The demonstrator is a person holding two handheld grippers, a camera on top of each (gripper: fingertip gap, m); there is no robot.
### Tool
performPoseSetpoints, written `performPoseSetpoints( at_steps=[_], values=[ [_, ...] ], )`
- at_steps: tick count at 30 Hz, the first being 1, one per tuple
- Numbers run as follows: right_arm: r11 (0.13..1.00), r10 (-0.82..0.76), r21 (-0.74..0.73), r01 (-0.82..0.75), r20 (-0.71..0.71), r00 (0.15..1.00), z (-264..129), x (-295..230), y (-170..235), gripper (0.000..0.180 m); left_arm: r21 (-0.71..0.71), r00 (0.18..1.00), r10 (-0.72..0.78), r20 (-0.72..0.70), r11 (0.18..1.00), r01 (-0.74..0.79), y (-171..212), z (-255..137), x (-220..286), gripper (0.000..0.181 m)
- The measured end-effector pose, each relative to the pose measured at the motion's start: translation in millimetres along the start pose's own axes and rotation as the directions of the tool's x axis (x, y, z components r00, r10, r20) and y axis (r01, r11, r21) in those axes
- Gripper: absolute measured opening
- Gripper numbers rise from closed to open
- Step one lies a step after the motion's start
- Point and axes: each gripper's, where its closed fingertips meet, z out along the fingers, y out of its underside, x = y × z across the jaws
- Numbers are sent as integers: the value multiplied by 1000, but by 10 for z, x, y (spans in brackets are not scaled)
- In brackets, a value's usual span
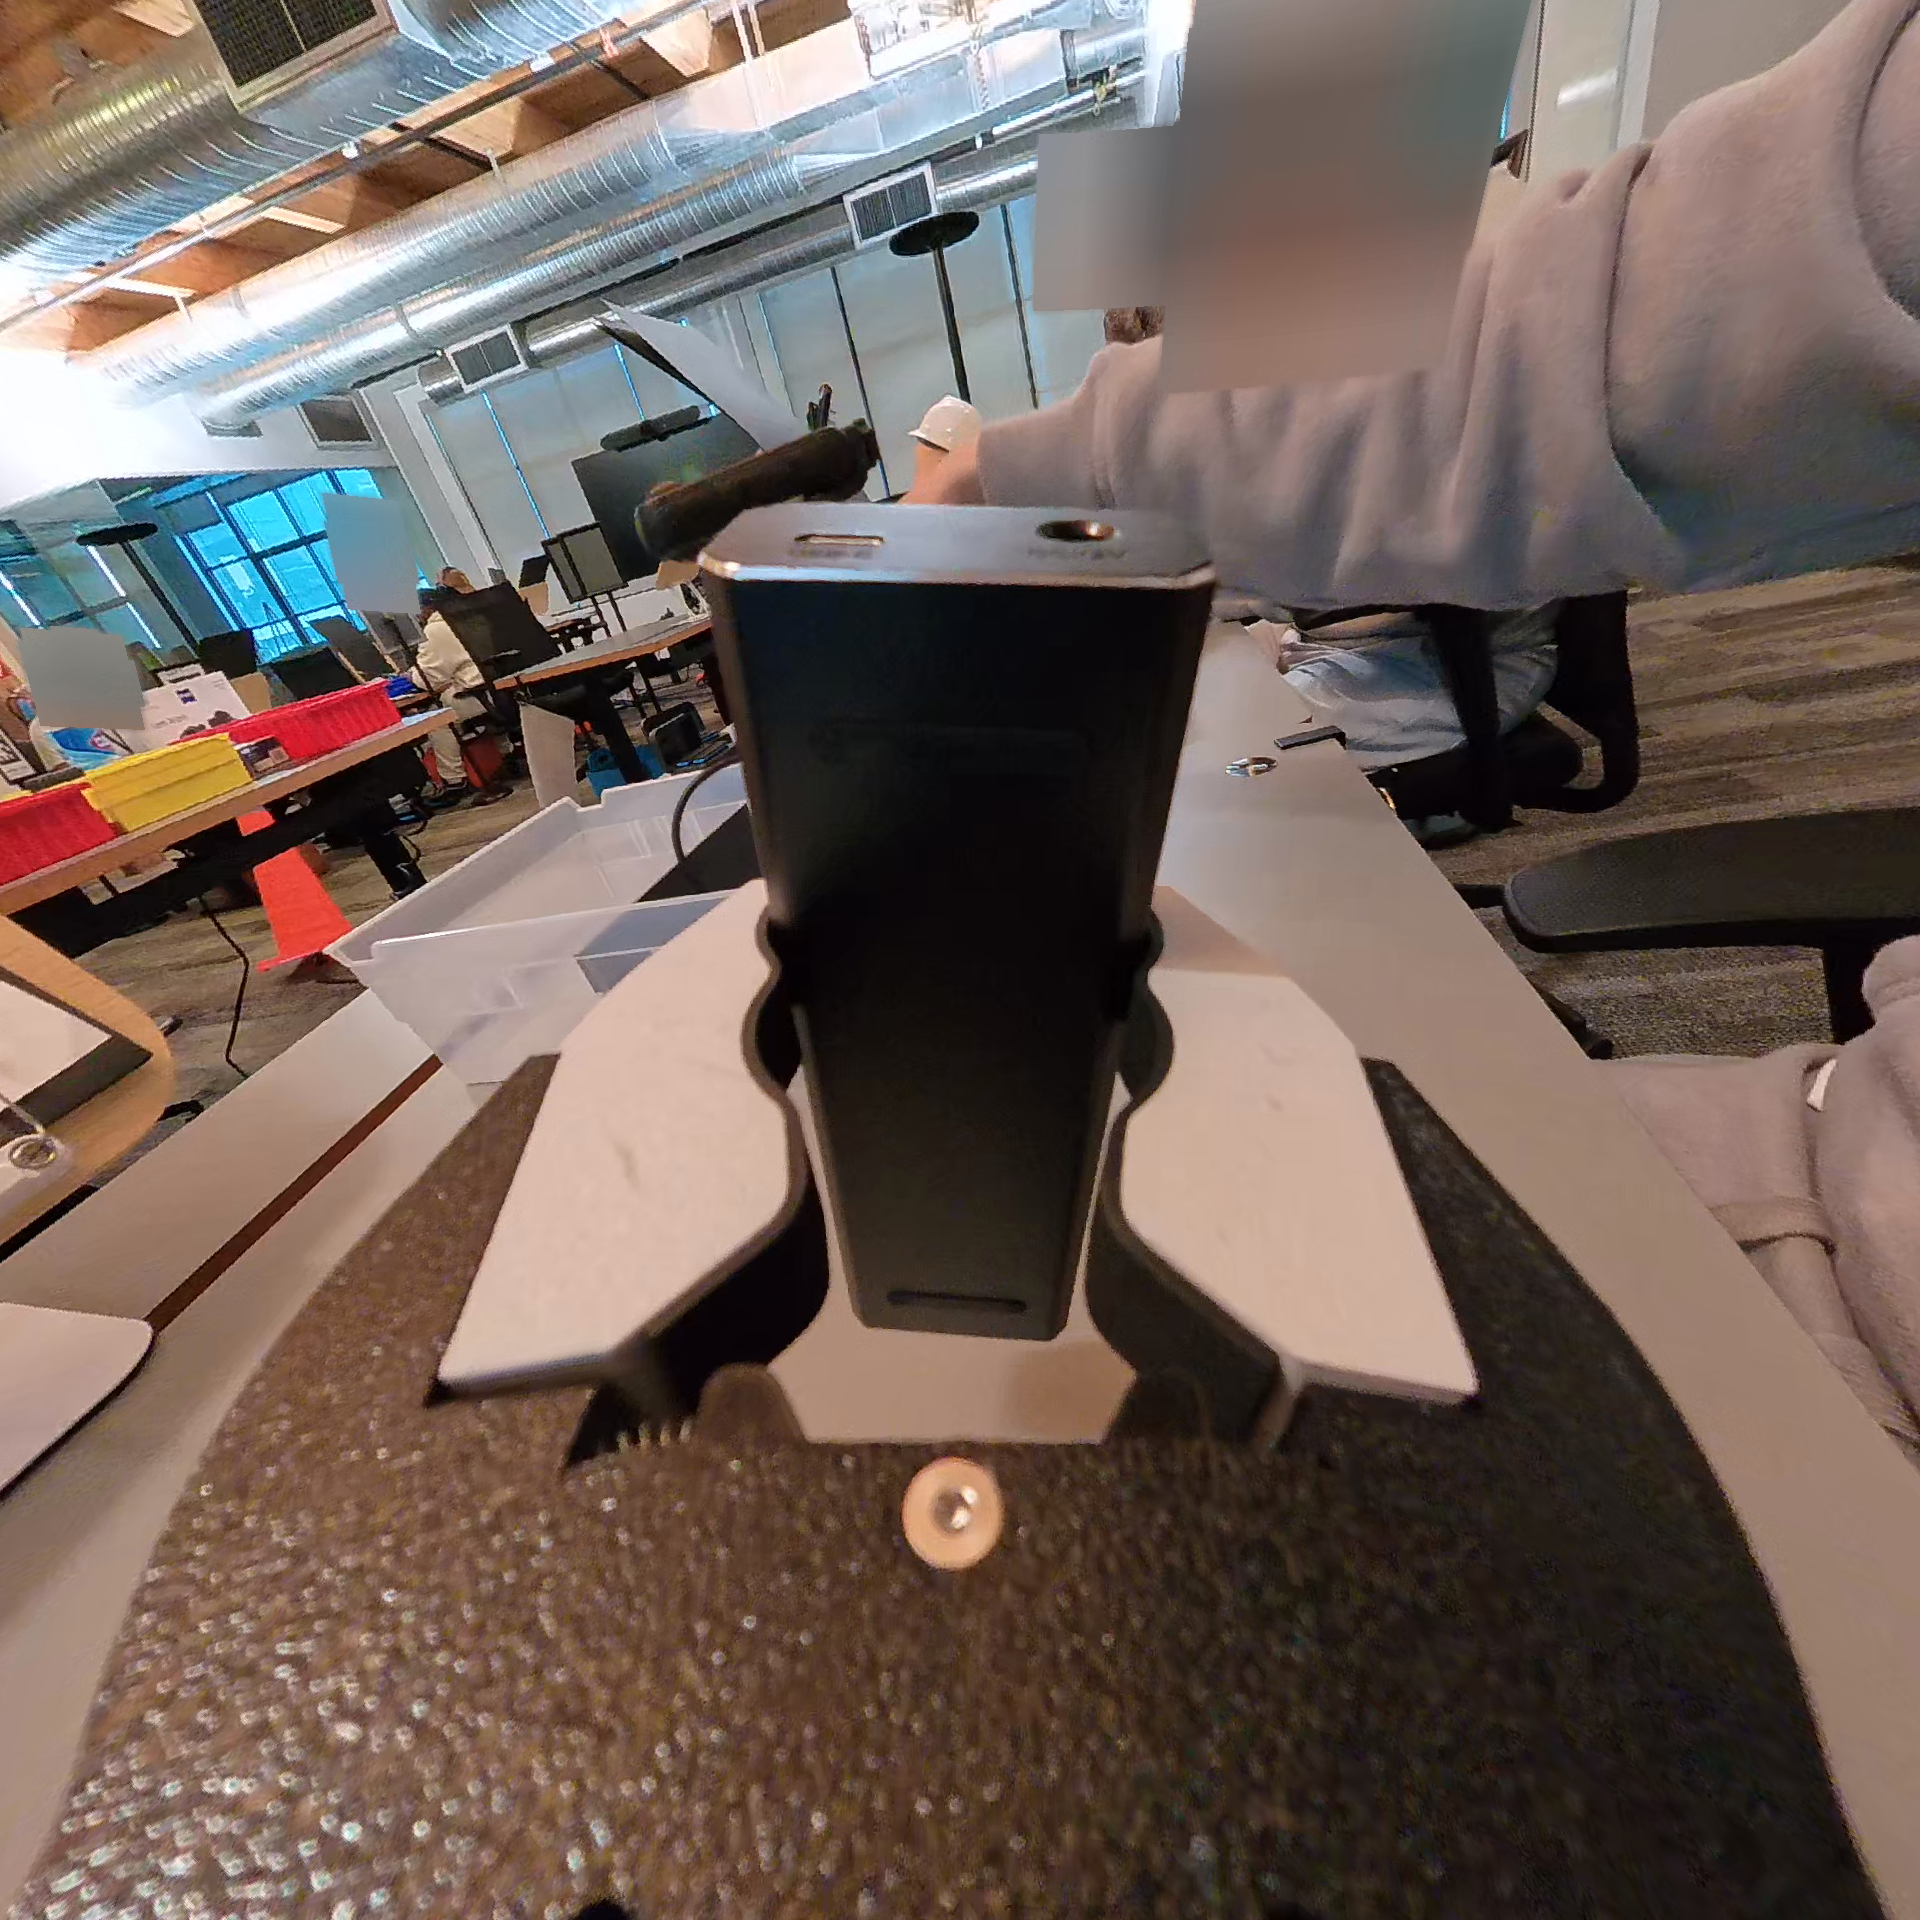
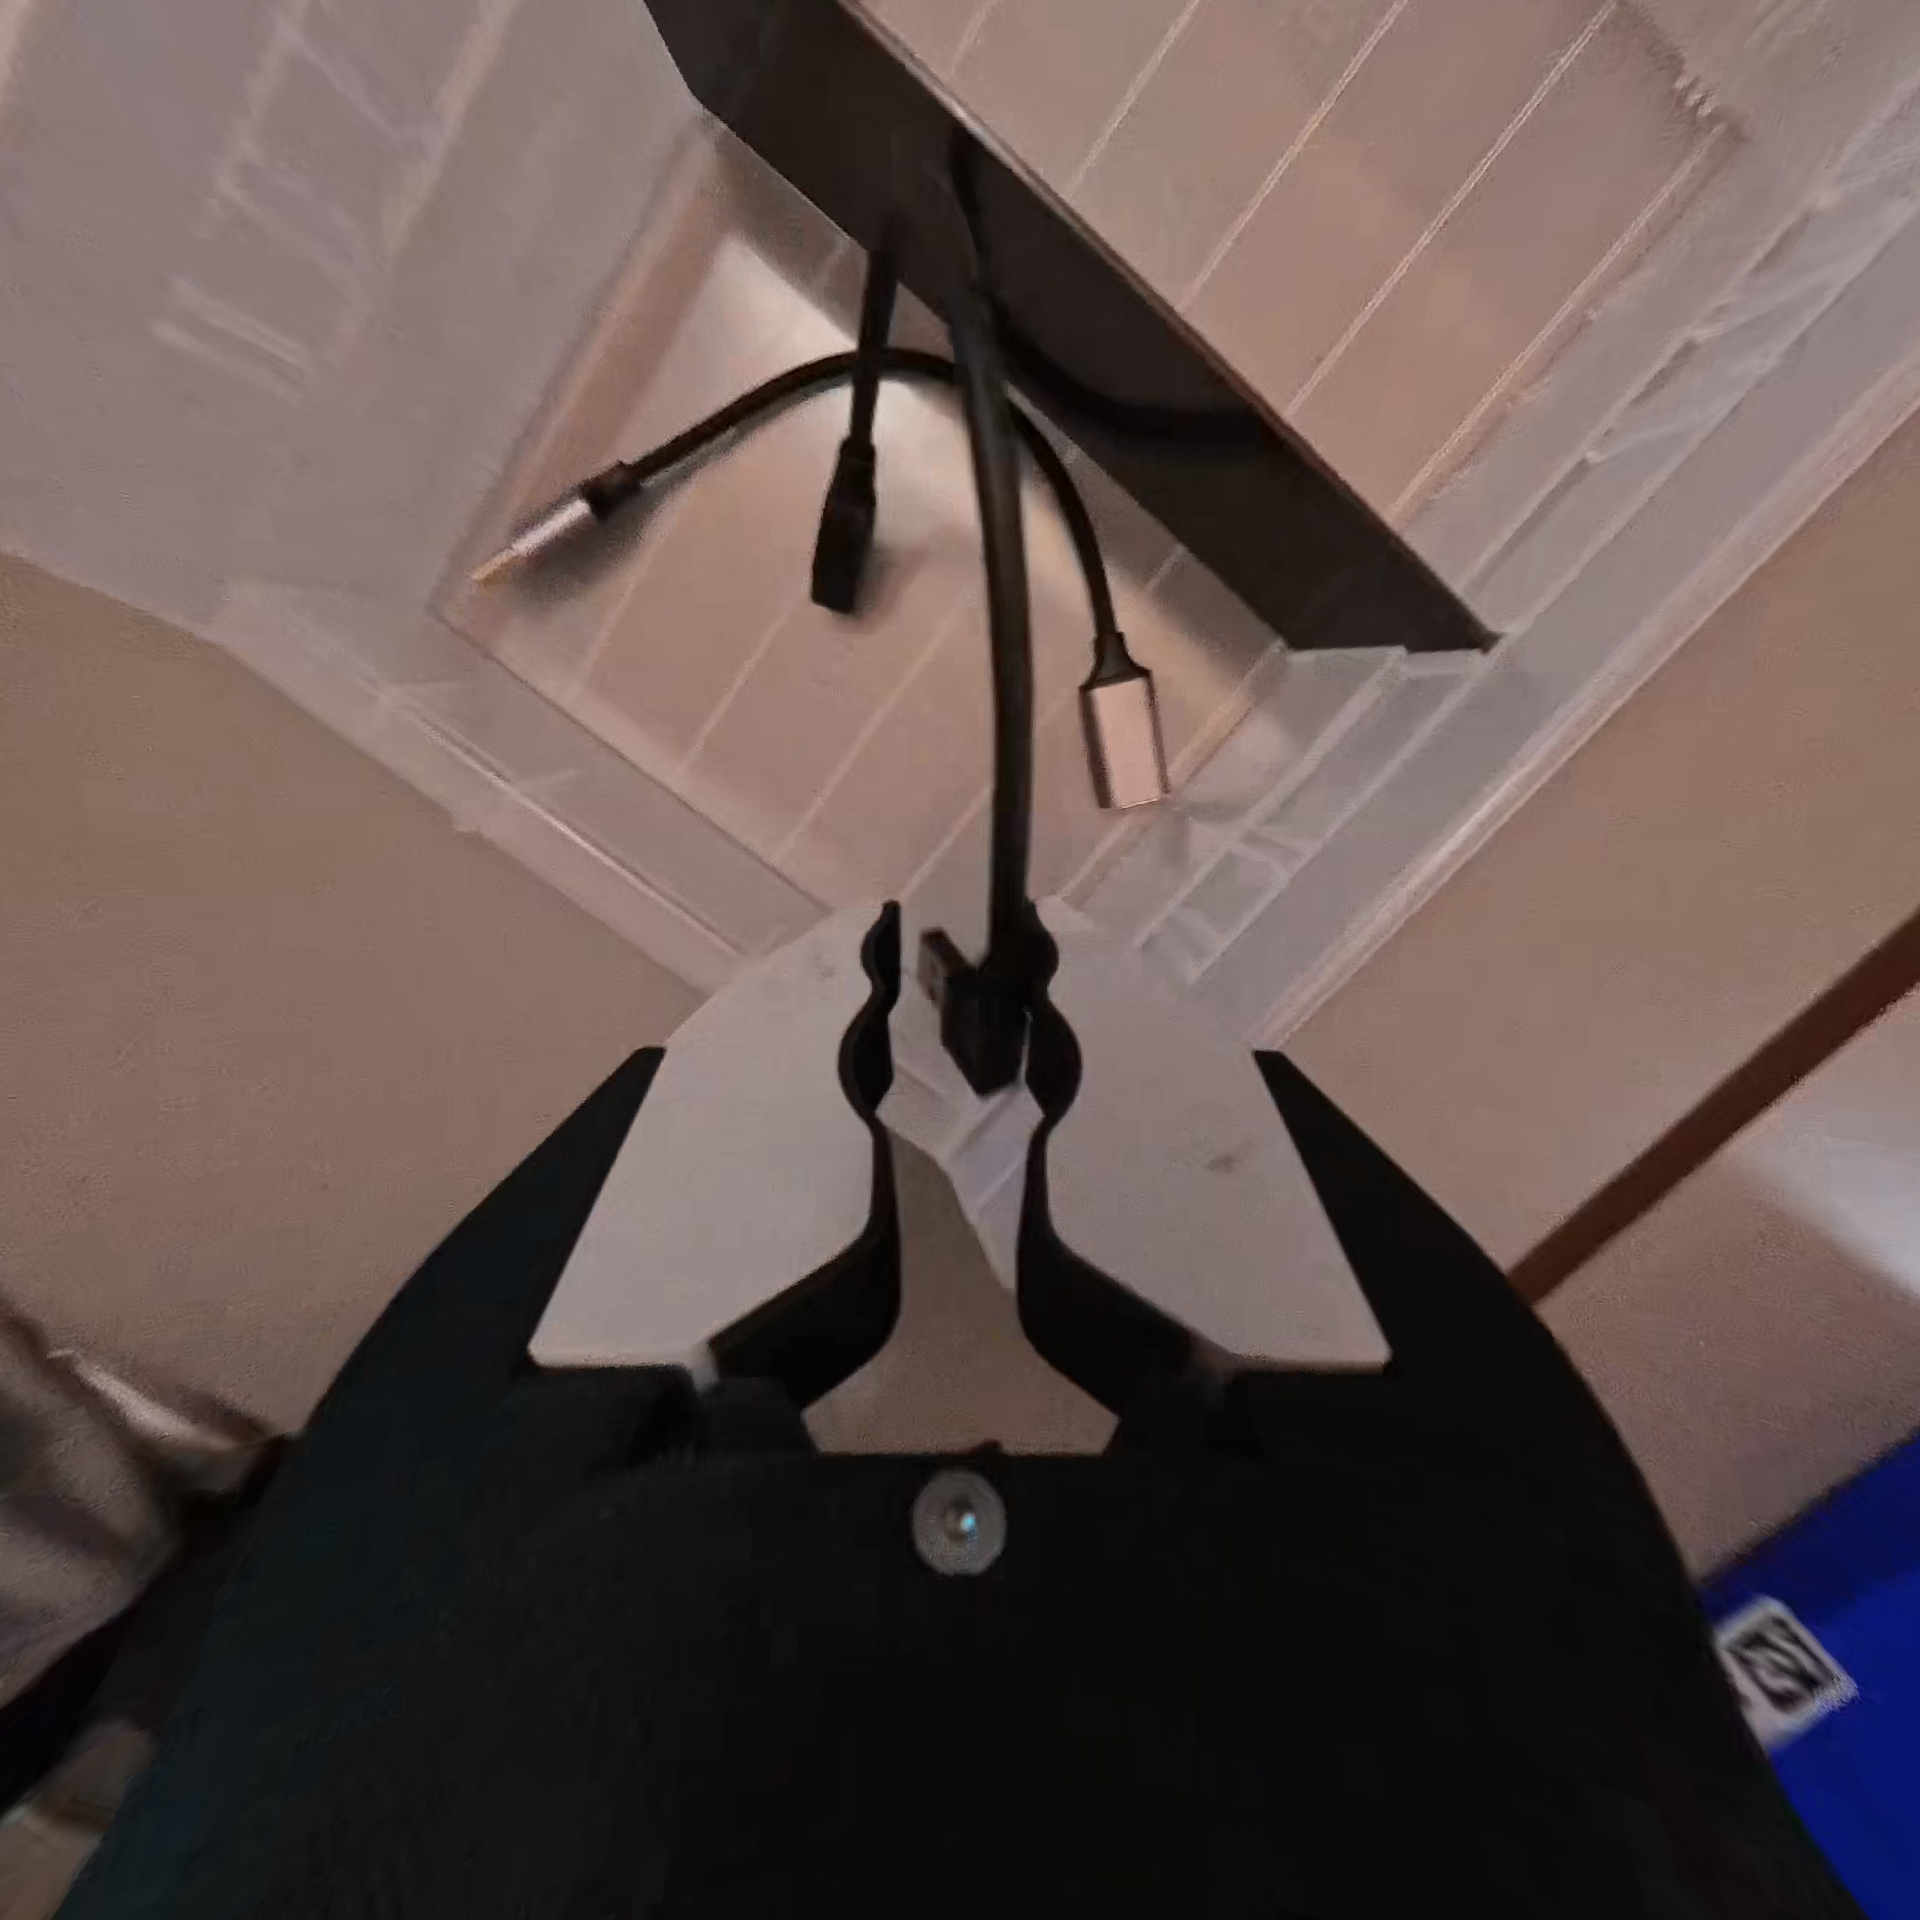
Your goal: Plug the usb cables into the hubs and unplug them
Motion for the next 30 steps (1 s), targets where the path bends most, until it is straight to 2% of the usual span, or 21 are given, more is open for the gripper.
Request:
performPoseSetpoints(
  at_steps=[2,5,10,12,14,16,18,20,25,28,30],
  values=[
    [994,-103,-44,98,-137,985,61,82,-7,41,-2,1000,-2,3,1000,2,10,-5,-7,61],
    [985,-174,-57,165,-257,951,50,136,-73,53,-5,1000,-6,2,1000,6,21,-11,-11,60],
    [980,-112,111,168,-392,913,-213,262,-286,69,6,1000,-8,0,1000,8,2,-11,-8,61],
    [963,-86,205,174,-378,922,-339,114,-372,73,5,1000,-11,-3,1000,11,7,-3,-5,61],
    [893,-146,373,252,-289,946,-439,-359,-579,80,5,1000,-12,-6,1000,12,8,7,2,61],
    [773,-279,555,307,-137,950,-535,-1145,-727,87,11,1000,-19,-16,1000,19,-1,20,17,61],
    [624,-449,708,332,-23,893,-647,-2036,-777,90,18,999,-26,-27,999,26,-4,35,38,60],
    [511,-599,769,385,-3,801,-605,-2779,-694,82,32,998,-40,-45,999,41,-18,48,67,61],
    [482,-670,775,408,27,741,-191,-3562,-534,87,171,987,-94,-130,979,115,-252,2,171,61],
    [455,-654,799,393,0,757,-161,-3676,-620,83,197,978,-99,-181,971,135,-309,-14,241,61],
    [426,-664,822,378,0,748,-212,-3740,-666,71,189,974,-89,-207,973,129,-301,1,292,61]
  ],
)
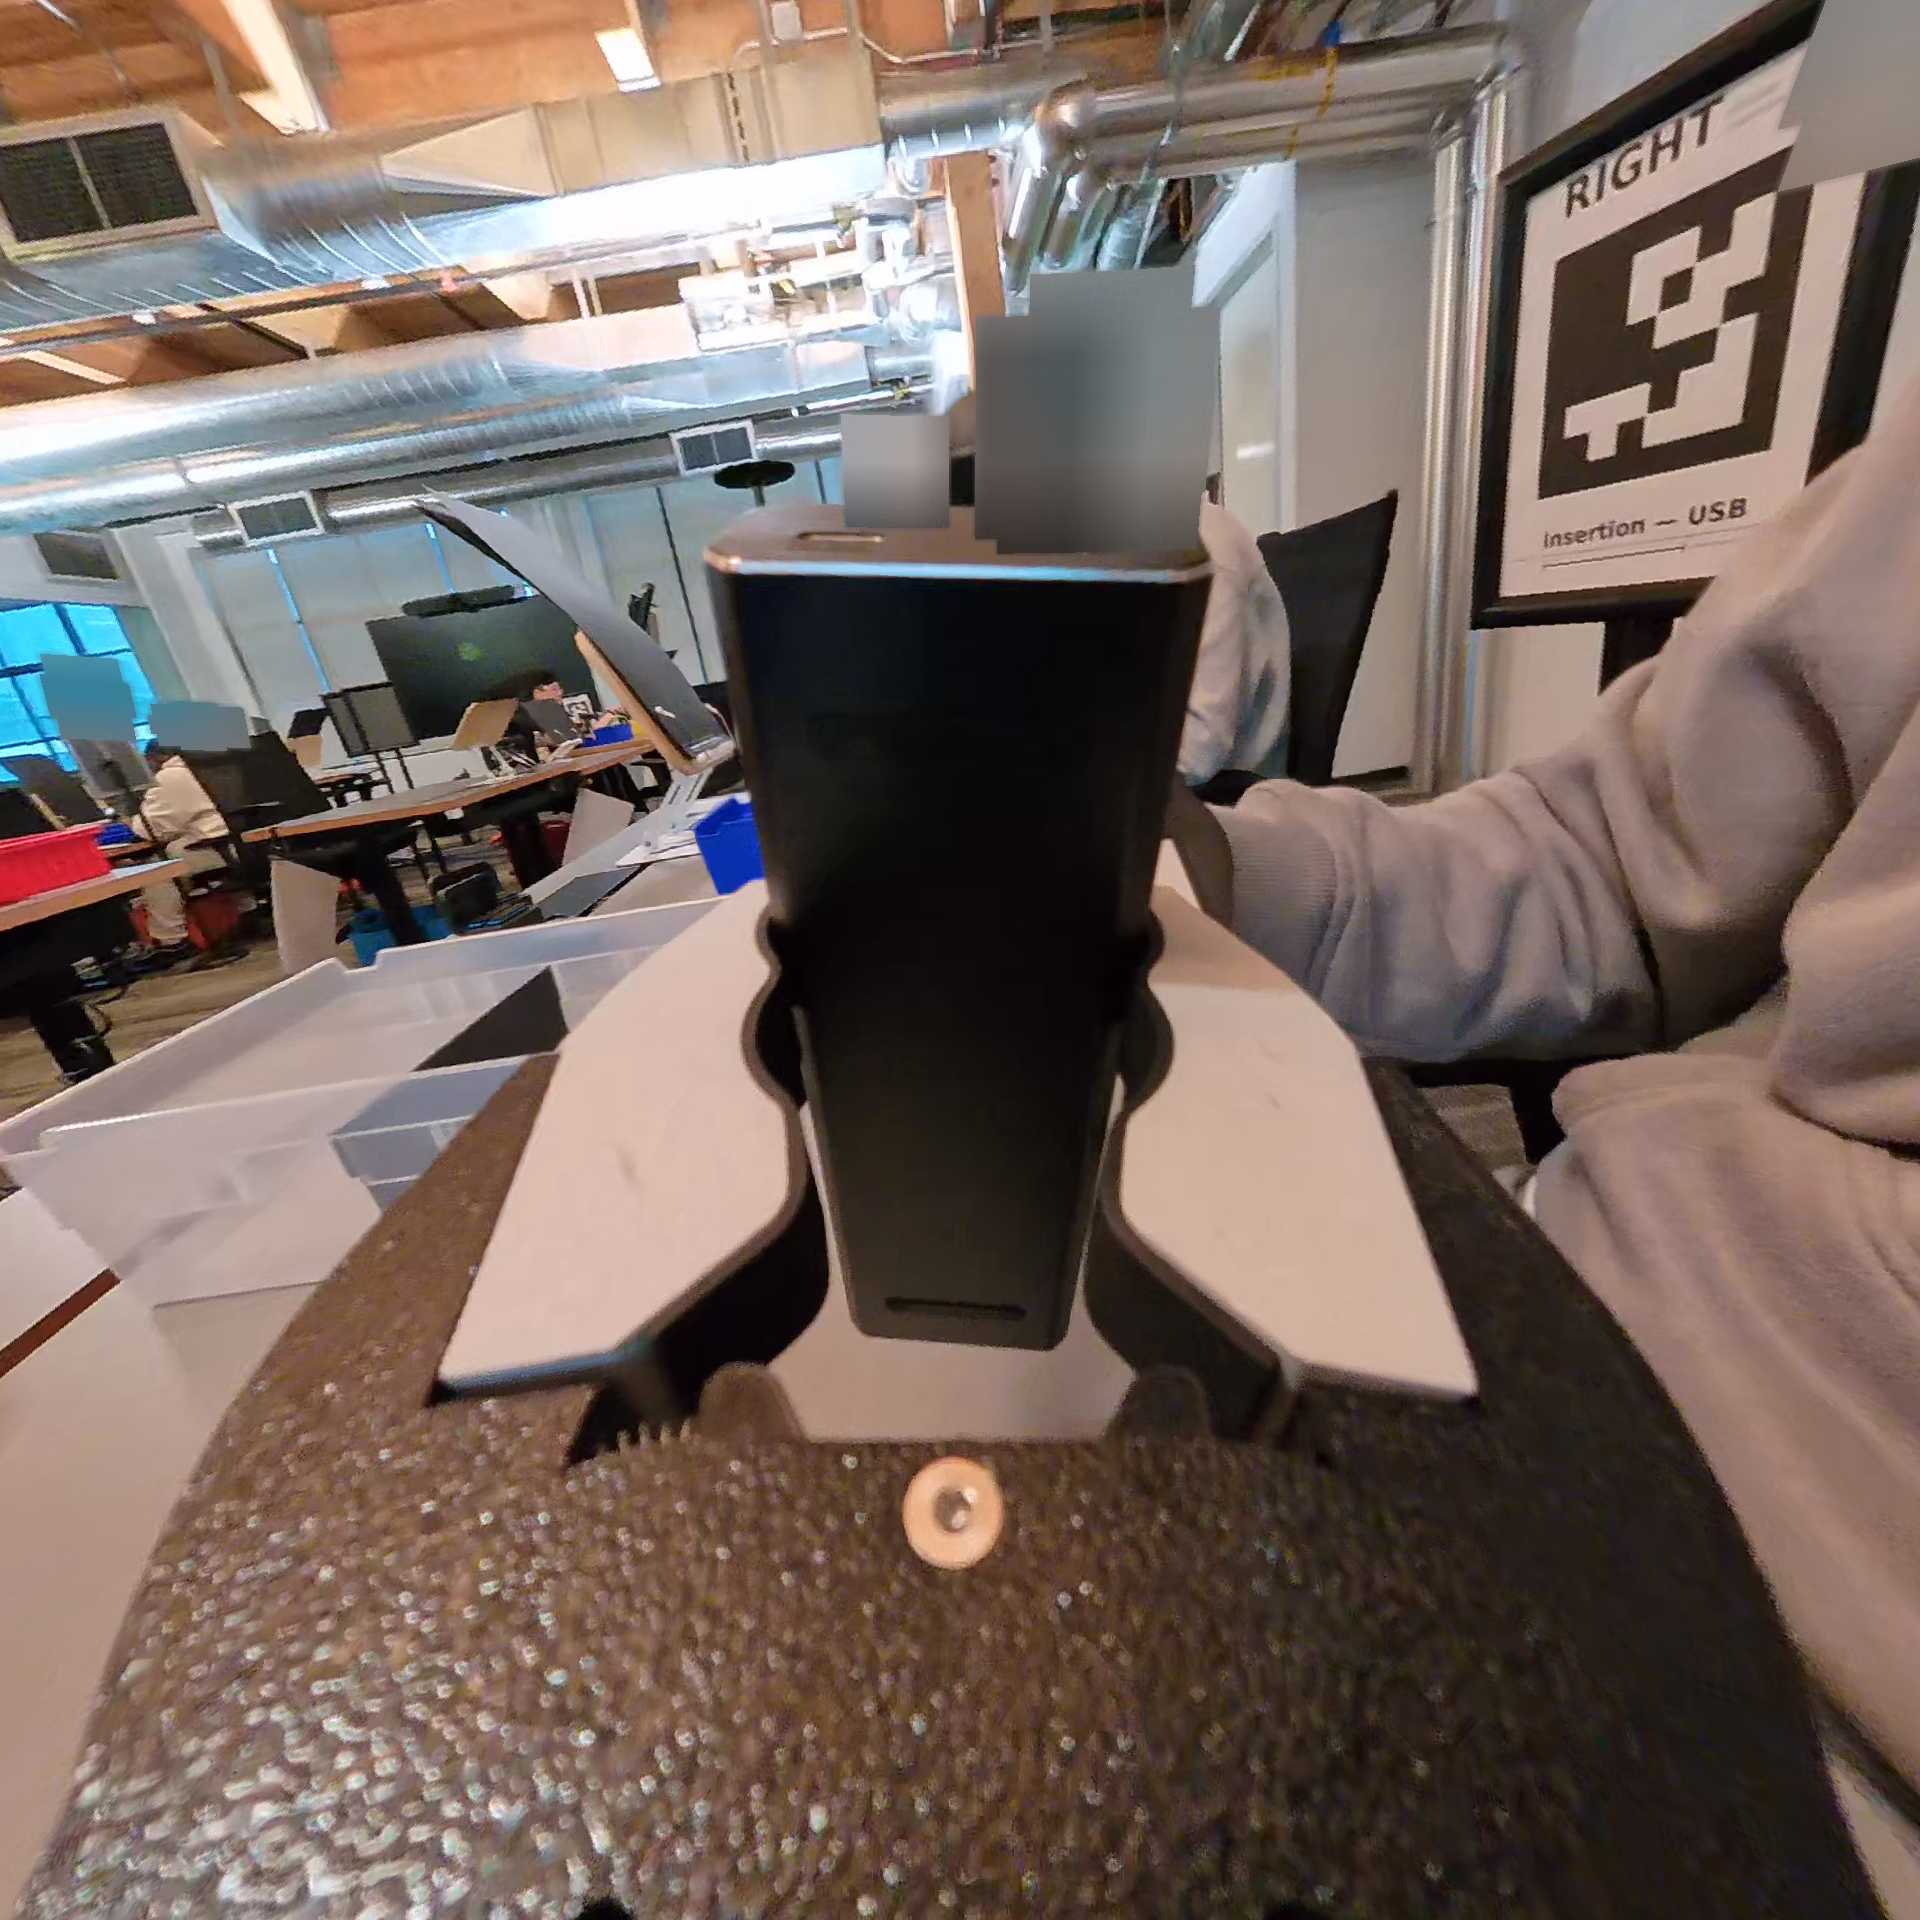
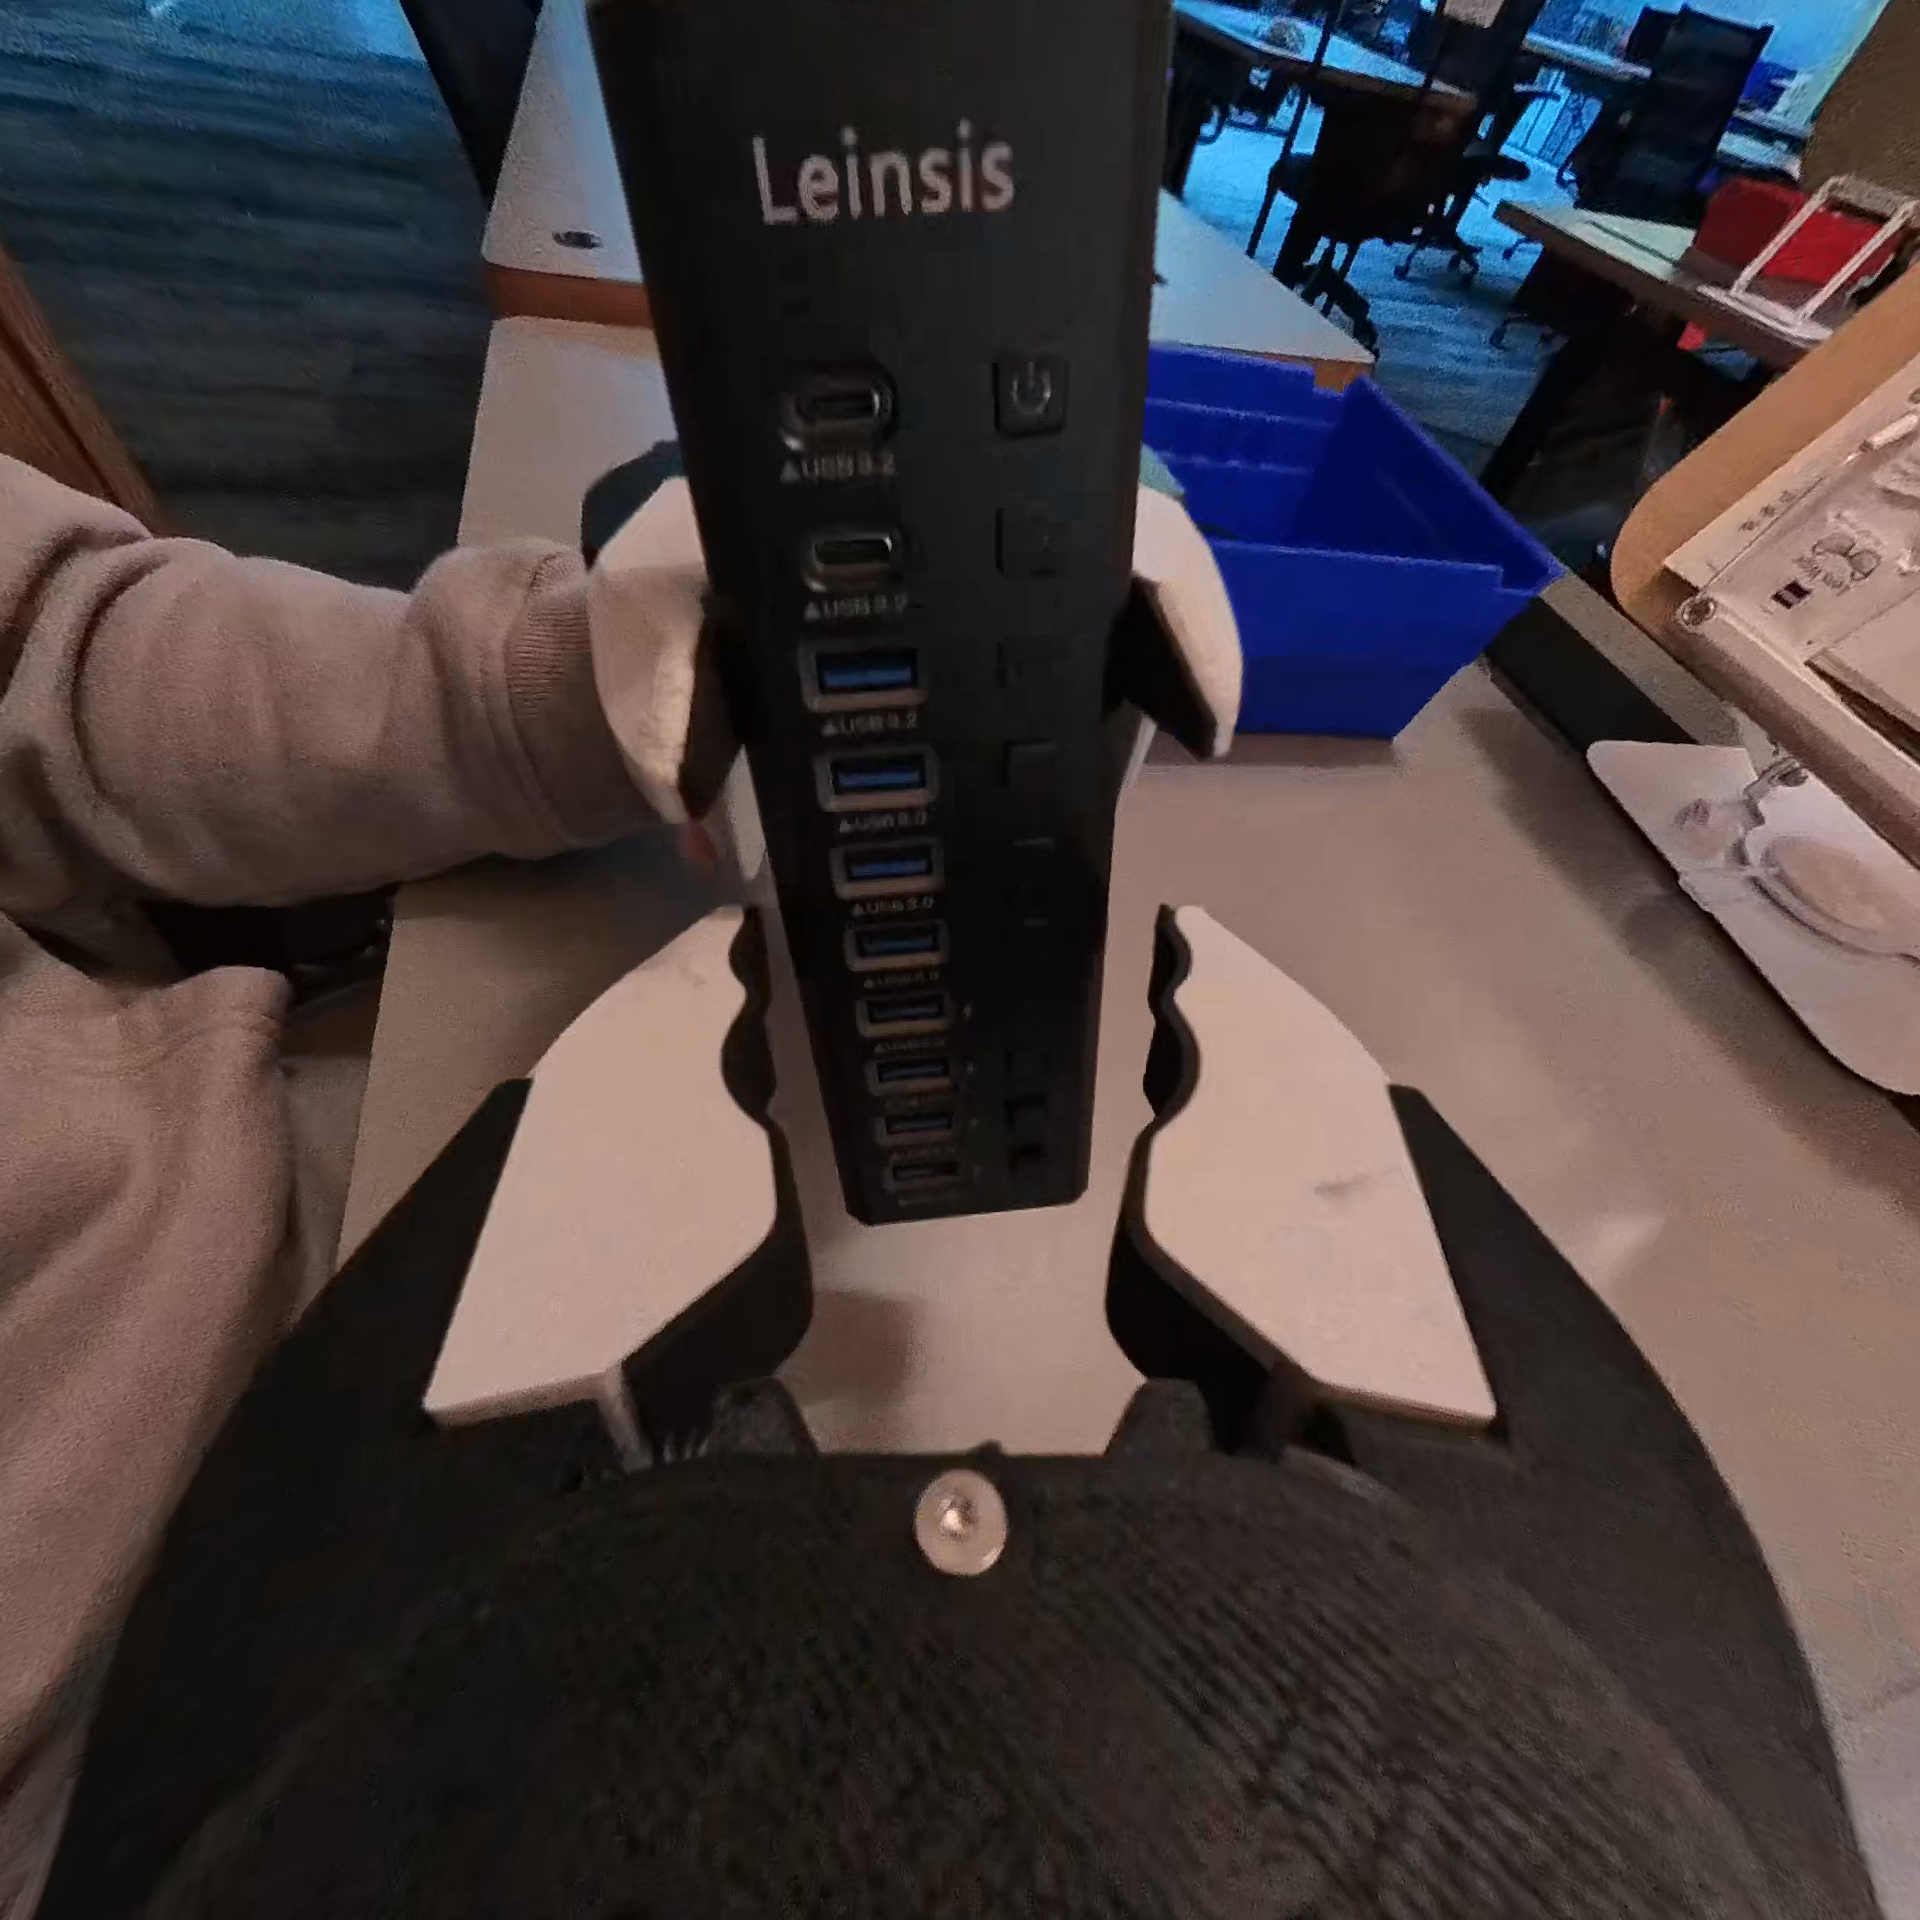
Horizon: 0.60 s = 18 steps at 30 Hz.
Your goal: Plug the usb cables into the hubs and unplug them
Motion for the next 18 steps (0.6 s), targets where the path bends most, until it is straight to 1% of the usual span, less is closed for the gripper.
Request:
performPoseSetpoints(
  at_steps=[2,5,7,8,10,12,14,15,16,17,18],
  values=[
    [999,-36,-23,37,21,999,32,-24,40,60,-16,1000,10,-8,1000,-10,27,34,22,61],
    [995,-84,-52,84,0,996,86,-31,82,60,-41,999,38,-16,998,-39,66,55,45,61],
    [992,-117,-51,115,-32,993,77,18,96,60,-90,996,83,-14,992,-84,100,57,60,61],
    [989,-139,-55,135,-72,988,61,75,96,60,-115,996,90,3,989,-89,103,60,42,61],
    [973,-224,-112,201,-245,943,-40,285,95,60,-151,992,87,86,986,-73,90,58,-62,63],
    [934,-343,-250,256,-420,840,-193,565,125,60,-142,985,36,168,990,-12,-13,41,-164,68],
    [877,-471,-372,303,-547,692,-374,770,94,60,-149,967,-59,246,984,98,-100,13,-256,77],
    [845,-527,-431,317,-572,629,-442,831,87,60,-170,959,-98,267,974,147,-122,2,-265,79],
    [813,-577,-481,329,-588,567,-498,865,68,60,-203,945,-125,302,960,192,-115,-17,-284,75],
    [780,-623,-520,348,-601,500,-538,885,29,60,-236,933,-136,333,946,222,-97,-33,-296,79],
    [744,-668,-557,369,-598,443,-560,883,-3,60,-261,929,-140,343,935,238,-79,-34,-275,78]
  ],
)
